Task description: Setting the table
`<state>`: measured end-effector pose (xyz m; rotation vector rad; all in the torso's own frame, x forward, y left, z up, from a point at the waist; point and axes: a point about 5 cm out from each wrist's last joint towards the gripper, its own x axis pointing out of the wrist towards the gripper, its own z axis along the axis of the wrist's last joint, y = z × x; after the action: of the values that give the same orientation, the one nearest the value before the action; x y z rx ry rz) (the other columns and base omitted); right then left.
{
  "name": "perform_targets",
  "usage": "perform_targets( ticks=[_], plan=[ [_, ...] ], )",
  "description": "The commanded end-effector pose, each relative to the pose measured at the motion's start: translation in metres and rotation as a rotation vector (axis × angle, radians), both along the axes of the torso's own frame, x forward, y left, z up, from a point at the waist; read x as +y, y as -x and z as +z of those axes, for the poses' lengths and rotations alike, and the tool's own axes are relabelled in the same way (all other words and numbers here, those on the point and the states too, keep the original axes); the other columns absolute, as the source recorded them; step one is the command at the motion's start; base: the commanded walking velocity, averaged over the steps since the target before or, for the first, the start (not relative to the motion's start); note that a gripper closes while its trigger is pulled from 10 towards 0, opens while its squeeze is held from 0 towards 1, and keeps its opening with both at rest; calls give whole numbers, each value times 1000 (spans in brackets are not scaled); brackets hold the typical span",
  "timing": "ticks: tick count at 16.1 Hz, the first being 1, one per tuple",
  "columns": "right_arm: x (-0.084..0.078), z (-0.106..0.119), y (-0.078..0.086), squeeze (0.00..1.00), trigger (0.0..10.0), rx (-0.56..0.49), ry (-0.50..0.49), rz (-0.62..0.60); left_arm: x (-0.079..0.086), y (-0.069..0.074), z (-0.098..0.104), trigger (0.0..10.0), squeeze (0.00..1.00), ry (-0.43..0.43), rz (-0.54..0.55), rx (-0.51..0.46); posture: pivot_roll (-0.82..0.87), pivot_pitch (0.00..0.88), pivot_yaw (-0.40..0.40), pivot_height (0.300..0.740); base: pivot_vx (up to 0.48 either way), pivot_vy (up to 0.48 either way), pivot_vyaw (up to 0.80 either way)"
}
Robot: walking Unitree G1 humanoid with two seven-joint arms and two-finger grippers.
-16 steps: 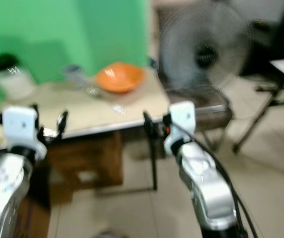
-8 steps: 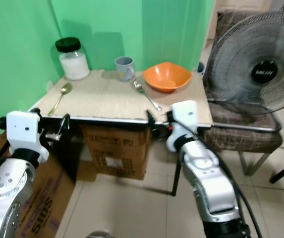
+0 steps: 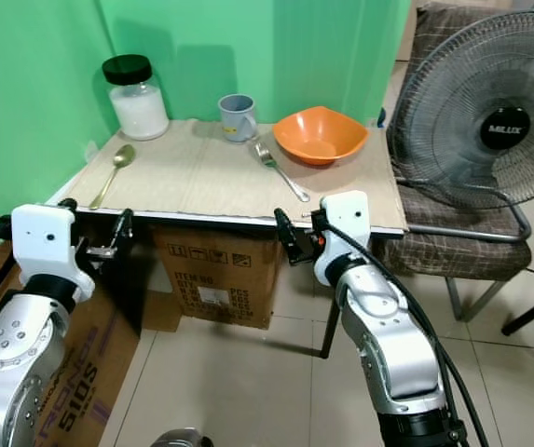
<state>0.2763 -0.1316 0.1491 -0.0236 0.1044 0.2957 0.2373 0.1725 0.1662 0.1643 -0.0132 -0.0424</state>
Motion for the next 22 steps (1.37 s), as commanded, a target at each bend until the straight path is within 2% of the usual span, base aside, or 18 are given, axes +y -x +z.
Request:
perform_targets(
  ticks=[1, 7, 15, 17, 20, 22],
  plan=[
    [-2, 4, -3, 1000, 10000, -21, 10, -7, -3, -2, 0, 10000, 0, -8, -26, -8, 124, 0, 39, 740, 334, 0, 481],
    [-2, 9, -6, 1000, 10000, -41, 15, -14, -5, -4, 0, 10000, 0, 9, -29, -15, 113, 0, 39, 740, 381, 0, 486],
    [-4, 10, -10, 1000, 10000, -24, 3, 6, -8, -2, -2, 10000, 0, 18, -32, -12, 106, 0, 18, 740, 400, 0, 0],
    [-1, 10, -11, 1000, 10000, -10, 2, 69, -12, -6, -1, 10000, 0, 4, -47, -23, 108, 0, -4, 740, 362, 0, 0],
    [5, 19, -9, 1000, 10000, -39, 39, 186, -14, -4, 1, 10000, 0, 74, -23, -31, 85, 0, -17, 740, 0, 0, 0],
    [6, 21, -6, 1000, 10000, -51, 52, 203, -13, -1, -1, 10000, 0, 61, -22, -24, 84, 9, -8, 740, 0, 0, 0]
  ],
)
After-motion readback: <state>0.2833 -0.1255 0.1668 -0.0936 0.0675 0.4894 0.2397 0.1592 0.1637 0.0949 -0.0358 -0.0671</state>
